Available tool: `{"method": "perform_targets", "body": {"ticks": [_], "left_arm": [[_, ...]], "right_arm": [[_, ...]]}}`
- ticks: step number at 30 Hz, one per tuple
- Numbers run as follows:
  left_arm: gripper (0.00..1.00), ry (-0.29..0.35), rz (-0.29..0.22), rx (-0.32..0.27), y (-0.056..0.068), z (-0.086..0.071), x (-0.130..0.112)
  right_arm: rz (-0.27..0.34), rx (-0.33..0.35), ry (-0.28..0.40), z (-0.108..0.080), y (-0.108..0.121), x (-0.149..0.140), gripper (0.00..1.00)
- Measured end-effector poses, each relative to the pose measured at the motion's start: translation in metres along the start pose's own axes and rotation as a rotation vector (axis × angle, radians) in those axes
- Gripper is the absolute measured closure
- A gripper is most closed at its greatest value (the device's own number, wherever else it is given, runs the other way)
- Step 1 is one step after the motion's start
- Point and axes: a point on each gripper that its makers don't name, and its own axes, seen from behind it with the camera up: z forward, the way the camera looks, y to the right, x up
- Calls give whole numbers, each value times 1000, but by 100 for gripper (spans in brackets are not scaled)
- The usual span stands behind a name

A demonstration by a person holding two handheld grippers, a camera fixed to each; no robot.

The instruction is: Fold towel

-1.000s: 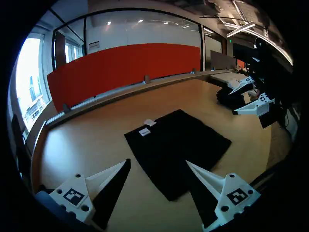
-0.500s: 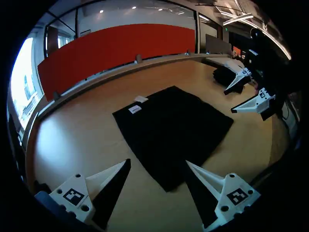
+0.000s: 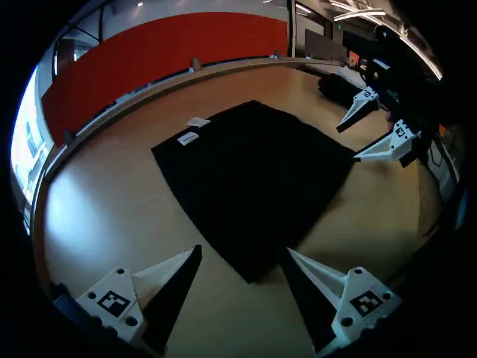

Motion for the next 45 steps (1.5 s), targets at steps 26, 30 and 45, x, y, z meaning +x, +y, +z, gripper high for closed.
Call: {"method": "perform_targets", "body": {"ticks": [26, 30, 45], "left_arm": [[6, -68, 2, -56, 16, 11, -15], [7, -72, 0, -55, 16, 11, -16], [36, -97, -14, -42, 12, 9, -17]], "right_arm": [[6, 77, -36, 5, -4, -17, 12], [2, 80, -36, 5, -4, -18, 19], [-12, 93, -44, 2, -12, -18, 51]]}}
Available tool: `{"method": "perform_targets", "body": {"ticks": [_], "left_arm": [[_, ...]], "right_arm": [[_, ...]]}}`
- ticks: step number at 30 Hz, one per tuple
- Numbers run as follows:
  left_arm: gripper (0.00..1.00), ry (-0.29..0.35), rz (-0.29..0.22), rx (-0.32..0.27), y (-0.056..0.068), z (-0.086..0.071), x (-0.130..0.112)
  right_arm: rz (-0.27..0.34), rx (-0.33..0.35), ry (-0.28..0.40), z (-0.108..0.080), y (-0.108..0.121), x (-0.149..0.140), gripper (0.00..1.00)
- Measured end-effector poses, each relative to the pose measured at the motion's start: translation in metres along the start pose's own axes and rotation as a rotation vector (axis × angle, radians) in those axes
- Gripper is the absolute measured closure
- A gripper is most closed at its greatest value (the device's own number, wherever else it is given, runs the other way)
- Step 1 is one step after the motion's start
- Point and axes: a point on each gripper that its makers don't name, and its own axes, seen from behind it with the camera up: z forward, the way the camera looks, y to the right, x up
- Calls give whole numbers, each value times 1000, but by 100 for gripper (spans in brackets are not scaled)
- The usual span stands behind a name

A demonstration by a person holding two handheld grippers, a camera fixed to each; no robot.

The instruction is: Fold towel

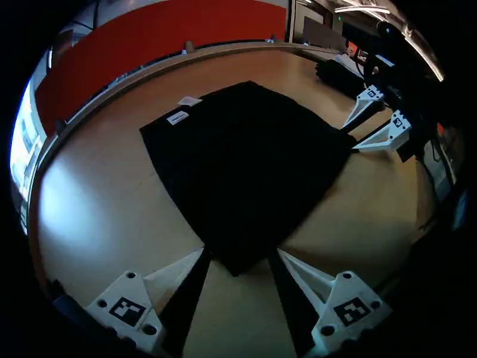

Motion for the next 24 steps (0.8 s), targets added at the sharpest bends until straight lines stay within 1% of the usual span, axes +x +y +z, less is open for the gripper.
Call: {"method": "perform_targets", "body": {"ticks": [2, 4, 5, 6, 8, 12, 14, 20, 24], "left_arm": [[47, -2, -3, 2, 0, 0, 0], [50, -4, -4, 3, 1, 0, 0], [57, -4, -5, 4, 1, -1, 0], [64, -4, -6, 5, 1, -1, 0], [76, -6, -10, 11, 0, -1, 0], [85, -11, -16, 12, 3, -2, -1], [88, -14, -16, 13, 3, -3, -1], [88, -6, -44, 1, 11, -5, 2], [88, 9, -63, 7, 12, -9, 6]], "right_arm": [[1, -1, -2, 0, 0, 0, 57], [3, -2, -4, 0, -1, 0, 67], [4, -3, -4, 0, -1, 0, 70], [6, -4, -4, 0, -1, 0, 71], [11, -7, -4, 0, -1, 0, 72], [25, -9, -2, -1, -3, 0, 75], [37, -8, 4, -2, -3, 2, 75], [57, -25, 23, -7, 2, 7, 80], [60, -28, 39, -11, 3, 11, 81]]}}
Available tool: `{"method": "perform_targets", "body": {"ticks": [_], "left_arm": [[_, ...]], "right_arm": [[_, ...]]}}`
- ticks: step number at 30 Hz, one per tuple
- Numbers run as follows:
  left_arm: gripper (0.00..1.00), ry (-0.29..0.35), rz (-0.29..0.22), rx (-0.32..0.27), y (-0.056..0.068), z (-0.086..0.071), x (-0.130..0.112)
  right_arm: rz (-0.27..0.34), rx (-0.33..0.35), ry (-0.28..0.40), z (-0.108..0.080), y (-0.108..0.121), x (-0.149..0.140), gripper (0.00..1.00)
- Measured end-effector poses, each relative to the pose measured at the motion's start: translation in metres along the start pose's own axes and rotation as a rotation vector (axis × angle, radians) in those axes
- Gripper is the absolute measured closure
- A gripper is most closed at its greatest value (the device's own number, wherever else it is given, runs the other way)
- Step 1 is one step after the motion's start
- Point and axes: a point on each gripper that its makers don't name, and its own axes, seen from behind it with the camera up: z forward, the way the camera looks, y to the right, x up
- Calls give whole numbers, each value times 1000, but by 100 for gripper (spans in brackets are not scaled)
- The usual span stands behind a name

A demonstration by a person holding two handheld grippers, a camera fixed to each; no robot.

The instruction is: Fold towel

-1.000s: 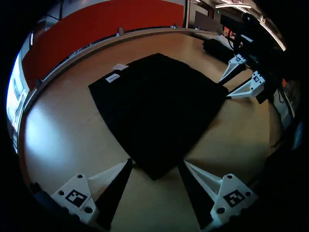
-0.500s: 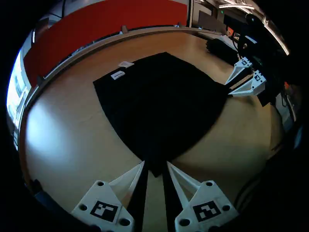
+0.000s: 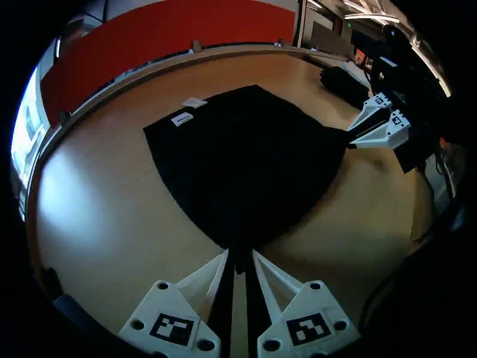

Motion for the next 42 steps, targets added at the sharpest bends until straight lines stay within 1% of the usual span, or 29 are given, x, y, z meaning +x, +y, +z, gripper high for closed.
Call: {"method": "perform_targets", "body": {"ticks": [5, 9, 18, 24, 31, 42], "left_arm": [[88, 14, -17, 3, -1, -5, 5], [88, 20, -17, 11, -2, -10, 8], [88, 42, -39, 24, -1, -30, 20], [88, 62, -61, 32, 2, -47, 31], [88, 78, -90, 37, 5, -69, 45], [88, 89, -105, 30, 11, -101, 57]], "right_arm": [[-15, -9, 9, -3, 2, 4, 82], [-28, -7, 16, -6, 0, 9, 82], [-40, -19, 59, -21, -2, 30, 83], [-46, -30, 86, -36, -3, 43, 84], [-53, -30, 90, -56, -8, 53, 84], [-56, -19, 92, -84, -19, 66, 84]]}}
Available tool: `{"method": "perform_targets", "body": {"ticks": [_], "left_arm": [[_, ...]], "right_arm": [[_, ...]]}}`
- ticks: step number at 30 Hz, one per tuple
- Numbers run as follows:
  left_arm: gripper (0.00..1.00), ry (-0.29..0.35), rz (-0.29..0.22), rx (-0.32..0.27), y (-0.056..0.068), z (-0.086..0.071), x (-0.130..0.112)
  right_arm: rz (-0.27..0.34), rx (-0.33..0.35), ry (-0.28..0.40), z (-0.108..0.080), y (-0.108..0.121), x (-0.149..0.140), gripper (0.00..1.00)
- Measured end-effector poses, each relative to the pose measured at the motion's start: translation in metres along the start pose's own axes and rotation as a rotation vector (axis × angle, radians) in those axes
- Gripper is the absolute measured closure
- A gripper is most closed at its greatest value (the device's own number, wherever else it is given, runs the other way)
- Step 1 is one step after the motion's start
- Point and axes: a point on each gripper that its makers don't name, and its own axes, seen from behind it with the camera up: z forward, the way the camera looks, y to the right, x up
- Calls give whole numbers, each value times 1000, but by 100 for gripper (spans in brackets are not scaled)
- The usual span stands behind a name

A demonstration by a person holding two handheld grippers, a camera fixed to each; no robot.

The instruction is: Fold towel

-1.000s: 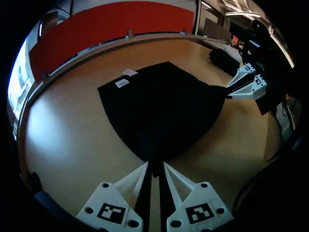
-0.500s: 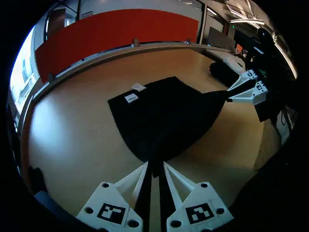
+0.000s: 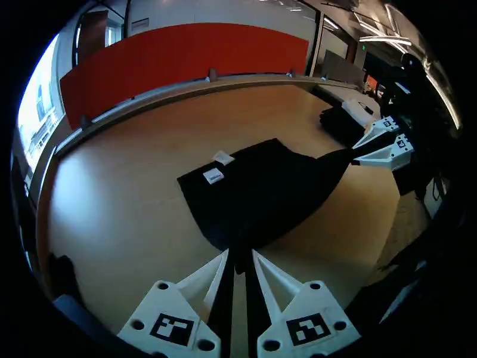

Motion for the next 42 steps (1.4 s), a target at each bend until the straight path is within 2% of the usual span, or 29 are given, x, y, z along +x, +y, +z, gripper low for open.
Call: {"method": "perform_targets", "body": {"ticks": [11, 21, 30, 42], "left_arm": [[88, -7, -13, -14, 9, -22, -2], [88, -9, -14, -9, 6, -23, -2], [89, 3, -13, -1, -3, -10, 12], [88, 5, -24, 28, -31, 28, 32]], "right_arm": [[2, 21, -12, -21, -17, 4, 84], [10, 35, -20, -19, -26, 1, 84], [9, 26, -41, -7, -12, 6, 84], [16, 20, -82, 28, 23, 14, 84]]}}
